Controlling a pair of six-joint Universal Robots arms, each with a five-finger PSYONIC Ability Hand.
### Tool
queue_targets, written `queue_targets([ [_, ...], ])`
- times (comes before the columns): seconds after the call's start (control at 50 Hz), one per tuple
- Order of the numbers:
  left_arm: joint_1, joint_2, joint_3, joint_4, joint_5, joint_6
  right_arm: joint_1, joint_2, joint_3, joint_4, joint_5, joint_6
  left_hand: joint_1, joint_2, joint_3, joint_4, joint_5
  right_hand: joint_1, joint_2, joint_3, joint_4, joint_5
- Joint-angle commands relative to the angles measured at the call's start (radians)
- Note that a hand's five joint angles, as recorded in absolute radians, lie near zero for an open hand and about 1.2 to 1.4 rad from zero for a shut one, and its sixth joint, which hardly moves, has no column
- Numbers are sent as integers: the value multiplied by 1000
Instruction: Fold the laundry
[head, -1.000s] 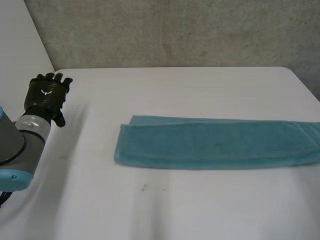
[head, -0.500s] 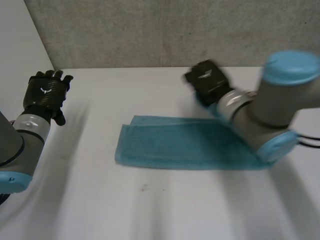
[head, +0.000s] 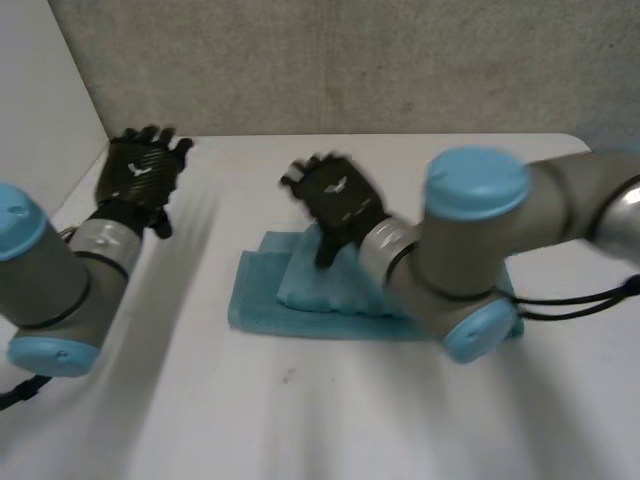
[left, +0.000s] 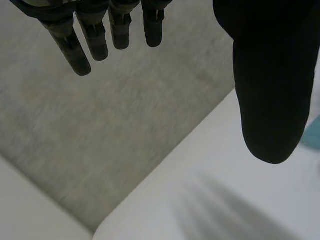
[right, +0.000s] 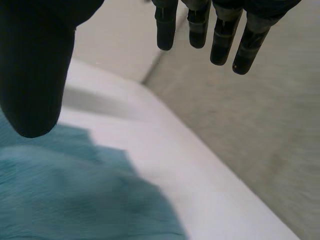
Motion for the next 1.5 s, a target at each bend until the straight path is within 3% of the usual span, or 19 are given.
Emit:
queue_targets([
  [0.02,-170,-95,113,-7,7,-1,-144,-175,164,5,15,80,47,60,58,57,23,-32,-42,-39,-56,-72],
  [0.08,-201,-123,132,-13,12,0,-203,-210,242,8,15,82,62,75,73,72,38,-32,-42,-39,-56,-72],
  [0.18,-275,-213,181,-93,16,0,-259,-243,345,19,13,79,309,322,319,319,284,-32,-42,-39,-56,-72],
  [0.38,-286,-264,208,-236,39,-64,-353,-275,506,31,-8,76,458,471,469,468,434,-32,-42,-39,-56,-72],
  [0.5,-286,-279,228,-247,56,-139,-402,-284,562,24,-14,76,517,530,528,527,493,-32,-42,-39,-56,-72],
  [0.64,-284,-324,265,-244,58,-143,-455,-302,624,24,-71,74,626,639,637,636,601,-32,-42,-39,-56,-72],
  [0.9,-284,-384,293,-250,55,-139,-498,-332,657,15,-77,74,694,707,704,704,669,-32,-42,-39,-56,-72],
  [0.96,-284,-382,293,-248,50,-139,-503,-332,655,15,-77,74,887,900,898,897,863,-32,-42,-39,-56,-72],
  [0.98,-284,-379,294,-248,47,-138,-503,-332,655,15,-77,74,1065,1078,1076,1075,1040,-32,-42,-39,-56,-72],
  [1.0,-284,-379,294,-248,47,-138,-504,-332,655,15,-77,74,1066,1079,1077,1076,1042,-32,-42,-39,-56,-72],
  [1.02,-284,-375,293,-247,41,-136,-504,-332,657,15,-77,74,1217,1230,1228,1227,1193,-32,-42,-39,-56,-72],
  [1.06,-284,-371,288,-244,27,-136,-506,-332,658,15,-77,74,1219,1232,1230,1229,1194,-32,-42,-39,-56,-72],
  [1.2,-283,-315,247,-253,-160,-87,-504,-345,672,18,-73,76,1219,1232,1230,1229,1194,-32,-42,-39,-56,-72],
  [1.5,-272,-138,18,-234,-182,-23,-484,-358,744,-44,-63,115,1219,1232,1230,1229,1194,-32,-42,-39,-56,-72],
])
